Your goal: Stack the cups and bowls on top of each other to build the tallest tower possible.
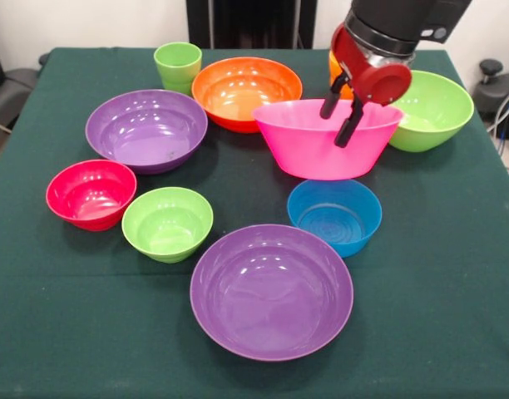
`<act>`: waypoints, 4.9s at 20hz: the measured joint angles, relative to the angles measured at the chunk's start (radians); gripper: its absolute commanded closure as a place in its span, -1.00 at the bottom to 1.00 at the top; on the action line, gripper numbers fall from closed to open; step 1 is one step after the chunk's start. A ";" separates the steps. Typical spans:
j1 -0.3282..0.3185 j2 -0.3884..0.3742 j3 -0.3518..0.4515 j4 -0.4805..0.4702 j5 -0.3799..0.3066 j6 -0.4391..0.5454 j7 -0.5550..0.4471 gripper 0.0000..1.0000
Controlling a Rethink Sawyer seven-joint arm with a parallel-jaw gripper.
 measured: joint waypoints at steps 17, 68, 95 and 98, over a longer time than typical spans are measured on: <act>-0.061 0.028 0.002 -0.027 0.000 -0.042 0.000 -1.00; 0.058 -0.034 -0.062 0.027 0.033 -0.004 0.064 -1.00; 0.060 -0.020 -0.067 0.080 0.050 -0.022 0.092 -1.00; 0.068 -0.020 -0.073 0.072 0.050 -0.009 0.112 -1.00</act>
